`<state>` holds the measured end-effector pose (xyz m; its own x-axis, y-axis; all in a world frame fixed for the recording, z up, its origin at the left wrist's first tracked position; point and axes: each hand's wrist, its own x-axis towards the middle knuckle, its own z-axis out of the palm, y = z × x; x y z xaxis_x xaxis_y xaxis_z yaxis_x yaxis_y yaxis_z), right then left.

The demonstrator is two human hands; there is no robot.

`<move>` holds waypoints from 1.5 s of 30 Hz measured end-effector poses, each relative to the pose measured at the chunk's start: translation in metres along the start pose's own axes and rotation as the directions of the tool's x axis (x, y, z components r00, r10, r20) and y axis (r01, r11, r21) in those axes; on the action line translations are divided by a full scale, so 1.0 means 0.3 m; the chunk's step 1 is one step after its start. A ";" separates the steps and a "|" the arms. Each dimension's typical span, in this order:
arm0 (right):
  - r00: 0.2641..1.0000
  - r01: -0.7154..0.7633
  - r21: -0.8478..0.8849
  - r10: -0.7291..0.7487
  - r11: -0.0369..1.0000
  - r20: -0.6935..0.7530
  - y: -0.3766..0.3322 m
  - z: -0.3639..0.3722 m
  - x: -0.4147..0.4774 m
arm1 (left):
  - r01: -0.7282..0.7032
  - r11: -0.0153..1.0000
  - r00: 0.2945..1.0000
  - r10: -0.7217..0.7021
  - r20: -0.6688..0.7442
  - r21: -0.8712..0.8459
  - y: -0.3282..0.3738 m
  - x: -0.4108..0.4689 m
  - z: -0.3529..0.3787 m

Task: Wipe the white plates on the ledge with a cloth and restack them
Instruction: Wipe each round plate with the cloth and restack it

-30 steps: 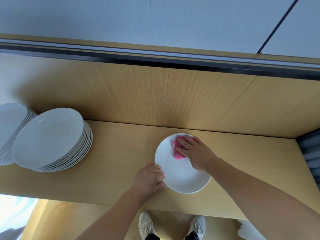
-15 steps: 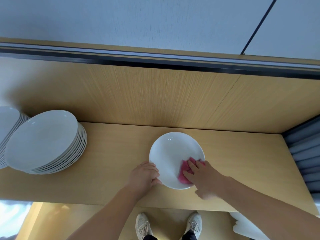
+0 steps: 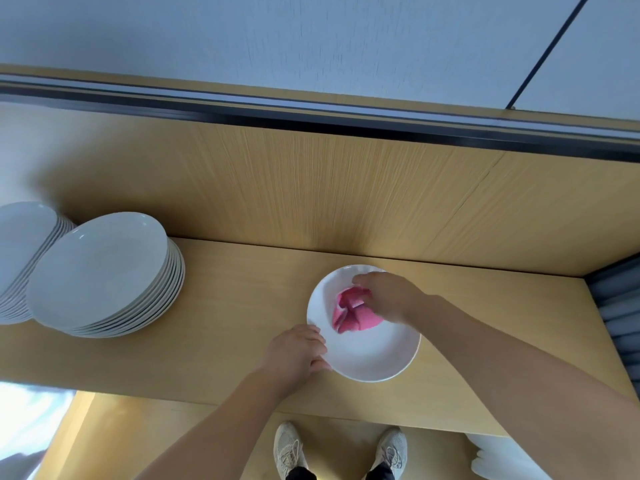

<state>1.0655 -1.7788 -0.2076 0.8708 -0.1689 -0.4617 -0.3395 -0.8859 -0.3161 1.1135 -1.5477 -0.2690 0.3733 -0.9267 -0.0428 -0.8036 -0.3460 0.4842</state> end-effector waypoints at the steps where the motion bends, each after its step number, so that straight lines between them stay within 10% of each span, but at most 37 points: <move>1: 0.999 0.021 -0.065 -0.024 0.998 -0.043 0.008 0.017 0.007 | -0.003 1.000 1.000 0.003 -0.007 -0.005 0.003 0.000 -0.006; 25: 0.918 0.384 -0.315 -0.322 0.868 0.231 0.093 0.262 -0.279 | 0.133 0.991 0.984 -0.133 0.122 0.006 0.048 0.023 -0.058; 33: 0.913 0.407 -0.196 -0.392 0.892 0.113 0.145 0.174 -0.332 | 0.194 0.946 0.936 -0.258 0.241 0.262 0.091 0.060 -0.088; 45: 0.973 0.128 0.234 -0.077 0.964 -0.216 0.319 0.063 -0.399 | 0.210 0.924 0.900 -0.310 0.305 0.320 0.410 0.213 0.081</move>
<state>0.9221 -1.8351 -0.1982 0.9505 -0.1895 -0.2464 -0.2989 -0.7746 -0.5573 1.0272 -1.6531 -0.2334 0.4436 -0.7720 -0.4552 -0.8125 -0.5608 0.1592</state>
